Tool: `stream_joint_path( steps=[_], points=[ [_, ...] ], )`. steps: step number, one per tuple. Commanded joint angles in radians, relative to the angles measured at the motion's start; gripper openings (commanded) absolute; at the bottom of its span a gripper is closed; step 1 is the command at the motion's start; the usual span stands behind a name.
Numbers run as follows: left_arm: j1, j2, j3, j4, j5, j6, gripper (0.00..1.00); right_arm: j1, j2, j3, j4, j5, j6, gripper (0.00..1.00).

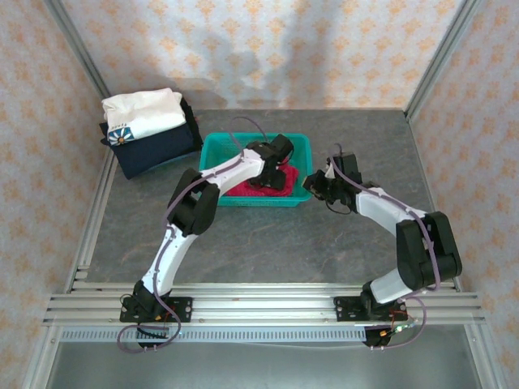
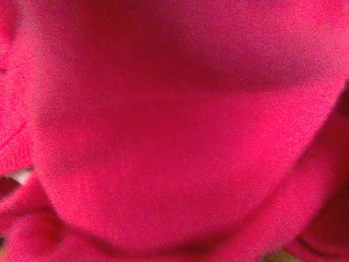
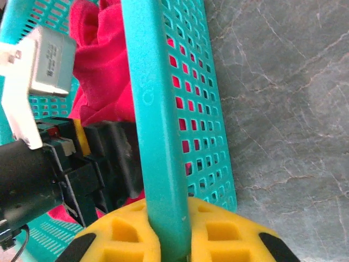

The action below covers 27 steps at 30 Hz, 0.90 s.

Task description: Fold and stack the t-shirts

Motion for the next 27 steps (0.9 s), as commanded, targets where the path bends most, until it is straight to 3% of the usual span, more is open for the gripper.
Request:
stream_joint_path(
  steps=[1,2,3,10,14,20,27],
  points=[
    [0.031,-0.006,-0.044,0.005,0.11,-0.033,0.15,0.003,-0.028,-0.003,-0.073,0.005,0.072,0.0],
    [0.037,-0.025,-0.038,0.017,0.128,-0.044,0.02,0.001,-0.028,0.0,-0.075,0.007,0.079,0.0],
    [0.041,-0.041,-0.016,0.009,0.131,-0.048,0.0,-0.001,-0.03,0.002,-0.075,0.015,0.09,0.0],
    [0.053,-0.278,0.186,-0.091,0.076,-0.033,0.0,-0.129,-0.085,-0.046,-0.064,0.127,0.27,0.0],
    [0.054,-0.462,0.219,-0.094,0.061,-0.059,0.0,-0.21,-0.139,-0.083,-0.073,0.258,0.372,0.0],
    [0.044,-0.682,0.199,-0.09,0.012,-0.068,0.0,-0.287,-0.199,-0.137,-0.076,0.464,0.524,0.0],
    [0.04,-0.823,0.054,-0.099,0.004,-0.064,0.0,-0.383,-0.184,-0.153,-0.057,0.652,0.686,0.0]
  ],
)
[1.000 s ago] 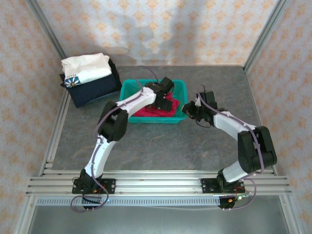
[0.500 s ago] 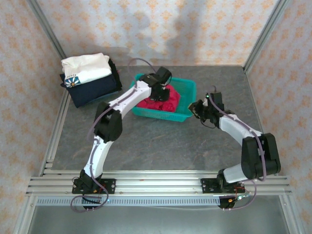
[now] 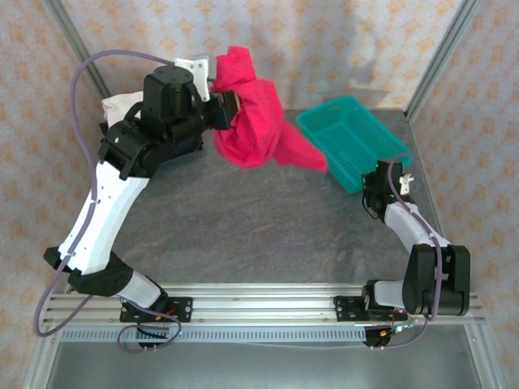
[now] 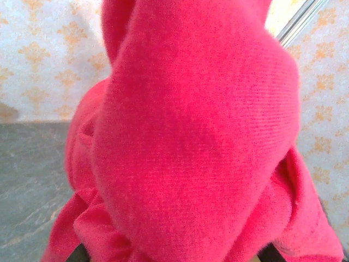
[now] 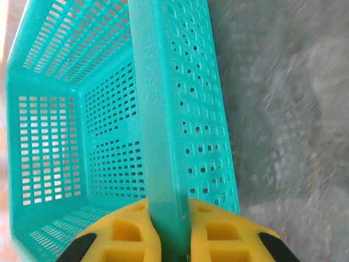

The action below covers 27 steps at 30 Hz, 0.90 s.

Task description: Fold and stack the t-shirts

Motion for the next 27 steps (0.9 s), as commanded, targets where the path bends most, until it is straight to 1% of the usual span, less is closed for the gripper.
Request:
stream_joint_path(
  steps=[1,4,6,10,22,24,25,26,27],
  points=[
    [-0.005,0.017,-0.109,-0.037,-0.023,-0.013,0.0,-0.059,0.027,-0.023,-0.054,0.175,0.168,0.0],
    [-0.009,-0.01,-0.194,-0.007,0.001,-0.029,0.0,-0.09,0.063,-0.018,-0.023,0.192,0.22,0.0],
    [-0.012,-0.019,-0.236,0.012,0.013,-0.035,0.0,-0.094,0.089,-0.001,-0.017,0.209,0.234,0.0],
    [-0.023,-0.018,-0.279,0.043,0.044,-0.046,0.0,-0.098,0.155,0.047,0.014,0.209,0.226,0.0],
    [-0.046,0.027,-0.314,0.073,0.132,-0.078,0.0,-0.098,0.352,0.186,0.09,0.165,0.239,0.0],
    [-0.051,0.041,-0.309,0.076,0.152,-0.084,0.0,-0.104,0.384,0.209,0.117,0.13,0.231,0.01],
    [-0.055,0.047,-0.304,0.074,0.159,-0.084,0.0,-0.11,0.4,0.215,0.15,0.099,0.227,0.1],
    [-0.057,0.055,-0.296,0.069,0.168,-0.085,0.0,-0.116,0.411,0.217,0.192,0.063,0.219,0.24],
    [-0.059,0.06,-0.285,0.063,0.177,-0.088,0.0,-0.119,0.416,0.219,0.216,0.032,0.207,0.33]
  ],
)
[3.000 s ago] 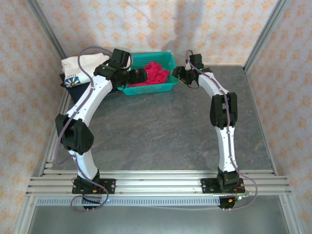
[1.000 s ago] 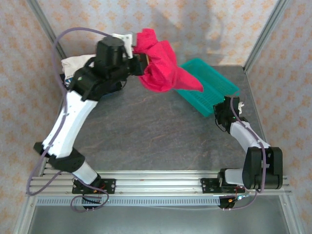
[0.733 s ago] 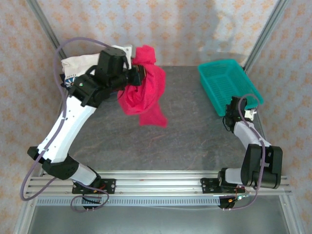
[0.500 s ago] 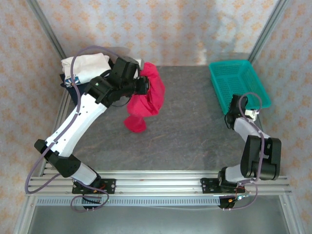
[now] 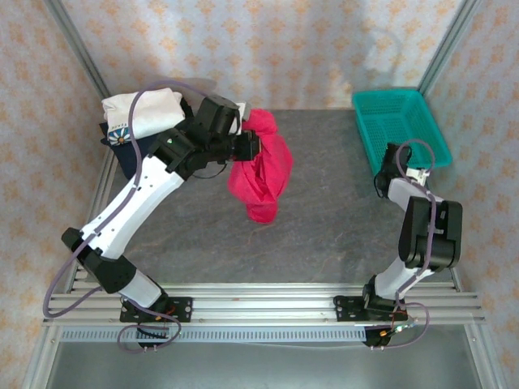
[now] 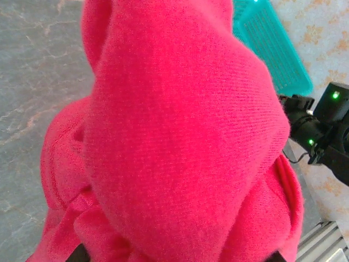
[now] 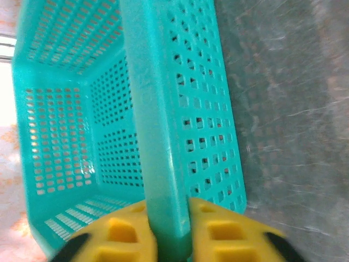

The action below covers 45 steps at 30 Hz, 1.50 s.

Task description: Fold and stack the t-shirts

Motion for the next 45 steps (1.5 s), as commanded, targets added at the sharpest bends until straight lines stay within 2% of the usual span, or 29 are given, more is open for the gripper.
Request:
stream_joint_path(
  steps=[1,3,4,7,10,11,14,15,18,20,21,25,29,31,34,37,45],
  points=[
    [-0.015,0.024,0.034,0.031,0.06,-0.022,0.0,-0.016,0.063,0.014,0.038,-0.164,-0.015,0.44],
    [-0.015,0.038,0.065,0.026,0.107,-0.058,0.0,-0.016,0.049,0.041,0.008,-0.221,-0.086,0.64],
    [-0.014,0.046,0.085,0.031,0.15,-0.086,0.0,-0.016,0.037,0.057,-0.016,-0.262,-0.134,0.71],
    [-0.015,0.069,0.109,0.054,0.235,-0.145,0.0,-0.016,-0.015,0.081,-0.09,-0.367,-0.253,0.81],
    [0.004,0.093,0.082,0.049,0.222,-0.138,0.0,-0.011,-0.087,0.074,-0.178,-0.462,-0.351,0.86],
    [0.025,0.101,0.055,0.055,0.211,-0.141,0.05,-0.004,-0.11,0.074,-0.211,-0.488,-0.388,0.86],
    [0.156,0.105,-0.123,0.152,0.208,-0.234,0.52,0.039,-0.184,0.094,-0.384,-0.547,-0.528,0.87],
    [0.206,0.102,-0.164,0.132,0.138,-0.239,0.59,0.069,-0.208,0.1,-0.443,-0.556,-0.578,0.87],
    [0.323,0.06,-0.245,0.053,-0.047,-0.25,0.67,0.178,-0.262,0.078,-0.55,-0.575,-0.671,0.87],
    [0.358,0.007,-0.306,0.052,-0.083,-0.248,0.77,0.255,-0.277,0.055,-0.61,-0.589,-0.724,0.86],
    [0.362,-0.015,-0.331,0.053,-0.08,-0.239,0.88,0.303,-0.28,0.041,-0.631,-0.591,-0.757,0.86],
    [0.323,-0.071,-0.45,0.061,-0.005,-0.227,0.87,0.471,-0.257,-0.004,-0.65,-0.598,-0.867,0.82],
    [0.257,-0.103,-0.572,0.103,0.057,-0.201,0.84,0.568,-0.221,-0.018,-0.63,-0.594,-0.915,0.78],
    [0.208,-0.076,-0.613,0.123,0.092,-0.197,0.79,0.603,-0.208,-0.028,-0.569,-0.625,-0.915,0.76],
    [0.154,-0.01,-0.645,0.16,0.1,-0.197,0.77,0.628,-0.199,-0.05,-0.462,-0.645,-0.889,0.75],
    [0.147,0.026,-0.684,0.26,0.103,-0.249,0.73,0.631,-0.186,-0.055,-0.377,-0.683,-0.863,0.73],
    [0.148,0.149,-0.614,0.3,-0.009,-0.27,0.68,0.661,-0.101,0.066,-0.418,-0.679,-0.894,0.7]
  ],
)
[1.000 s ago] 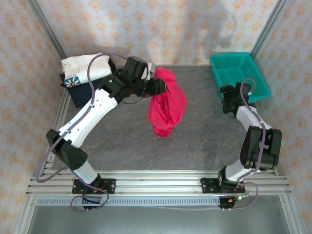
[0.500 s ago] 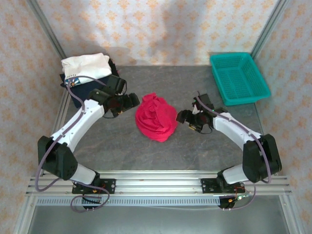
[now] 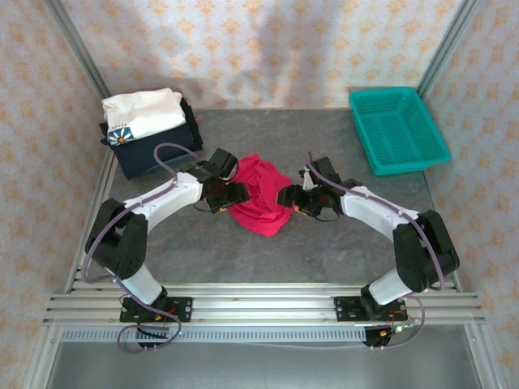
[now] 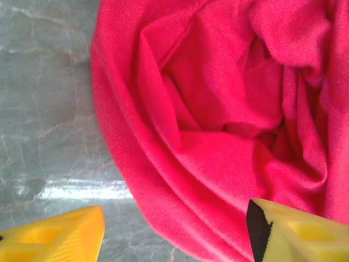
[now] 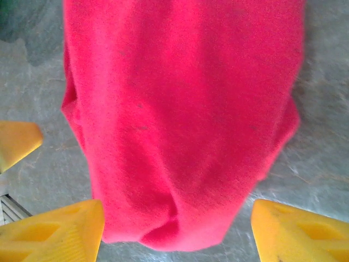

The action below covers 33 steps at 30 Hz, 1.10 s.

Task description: Fold and stack the t-shirts

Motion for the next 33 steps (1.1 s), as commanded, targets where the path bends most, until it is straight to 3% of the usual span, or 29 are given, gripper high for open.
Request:
stream_joint_path(
  steps=[1,5,8,12,13,15,16,18,24,33],
  points=[
    [0.001,0.068,0.058,0.054,-0.073,-0.021,0.68,0.01,0.049,0.061,0.017,0.008,-0.014,0.69],
    [0.001,0.137,0.085,0.094,-0.078,-0.026,0.68,0.012,0.094,0.091,0.008,0.064,-0.009,0.67],
    [-0.003,0.208,0.127,0.09,-0.084,-0.015,0.62,0.012,0.145,0.112,0.031,0.092,-0.006,0.65],
    [-0.009,0.3,0.201,0.082,-0.066,0.017,0.21,0.012,0.213,0.139,0.129,0.089,0.04,0.54],
    [-0.011,0.312,0.223,0.069,-0.06,0.024,0.09,0.012,0.235,0.158,0.131,0.091,0.045,0.46],
    [-0.012,0.297,0.253,0.053,-0.055,0.033,0.0,0.011,0.268,0.199,0.115,0.084,0.051,0.2],
    [-0.016,0.27,0.268,0.043,-0.063,0.042,0.0,0.011,0.268,0.222,0.103,0.085,0.049,0.1],
    [-0.027,0.191,0.313,0.009,-0.096,0.073,0.0,0.01,0.213,0.234,0.107,0.111,0.045,0.06],
    [-0.052,0.023,0.444,-0.031,-0.112,0.099,0.0,-0.062,-0.002,0.282,0.06,0.224,0.025,0.02],
    [-0.133,-0.007,0.705,0.022,-0.06,0.107,0.0,-0.249,-0.215,0.452,-0.085,0.245,-0.024,0.04]
  ],
)
